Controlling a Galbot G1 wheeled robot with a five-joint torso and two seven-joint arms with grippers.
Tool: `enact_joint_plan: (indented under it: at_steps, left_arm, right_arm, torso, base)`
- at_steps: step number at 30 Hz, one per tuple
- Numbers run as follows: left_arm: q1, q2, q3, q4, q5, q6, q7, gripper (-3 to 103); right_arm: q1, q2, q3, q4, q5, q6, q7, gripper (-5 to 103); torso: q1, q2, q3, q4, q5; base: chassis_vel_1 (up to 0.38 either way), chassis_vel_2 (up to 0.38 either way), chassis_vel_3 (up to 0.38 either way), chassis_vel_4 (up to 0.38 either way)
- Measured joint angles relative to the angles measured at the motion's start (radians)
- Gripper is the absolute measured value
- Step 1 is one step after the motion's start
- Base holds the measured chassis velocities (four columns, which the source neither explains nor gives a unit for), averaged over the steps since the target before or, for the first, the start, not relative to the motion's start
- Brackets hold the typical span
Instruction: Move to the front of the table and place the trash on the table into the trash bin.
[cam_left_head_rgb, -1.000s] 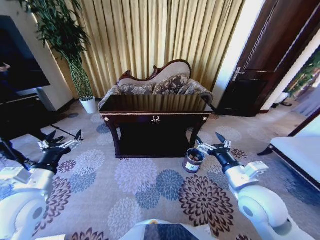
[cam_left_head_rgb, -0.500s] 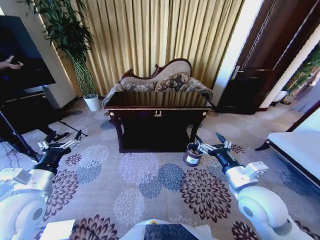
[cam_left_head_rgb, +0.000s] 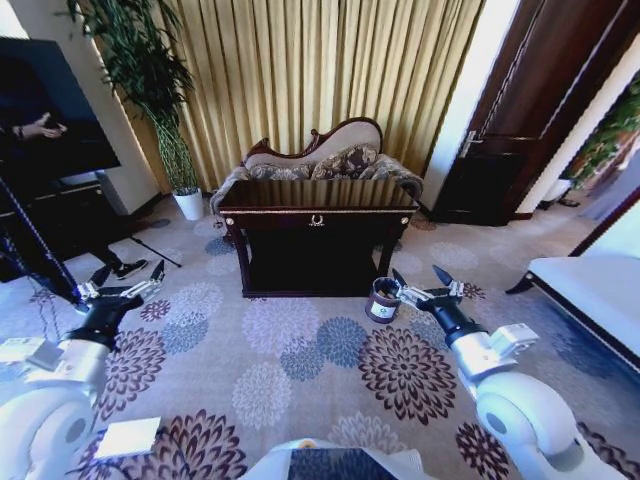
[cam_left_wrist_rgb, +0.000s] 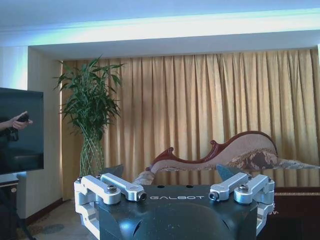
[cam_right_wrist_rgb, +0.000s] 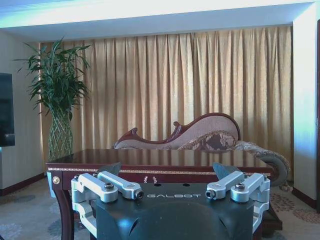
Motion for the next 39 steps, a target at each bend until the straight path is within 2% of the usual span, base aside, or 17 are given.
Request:
enact_joint_plan:
  at_steps: [12,21,39]
  left_arm:
    - [0.010,-0.013,0.001,-0.014,0.000,-0.010,0.002,100]
    - [0.025,-0.029,0.031,-0.020,-0.002,-0.038,-0.006,100]
    - [0.024,-0.029,0.034,-0.020,0.002,-0.043,-0.010,100]
  right_arm:
    - [0.001,-0.002,0.004,-0.001,0.002,0.011,0.001,100]
    - [0.004,0.005,0.005,-0.014,0.005,0.008,0.001,100]
    - [0.008,0.008,0.000,-0.016,-0.019,-0.005,0.019,100]
  torso:
    - [-0.001,0.000,0.000,0.0001,0.0003]
    - [0.000,0.000,0.000,0.0001,0.0003]
    - [0.000,0.000,0.000,0.0001,0.0002]
  base:
    - [0.074,-0.069,-0.074,0.058]
    - [0.009,-0.001,-0.003,0.004]
    - [0.000,0.000,0.000,0.000]
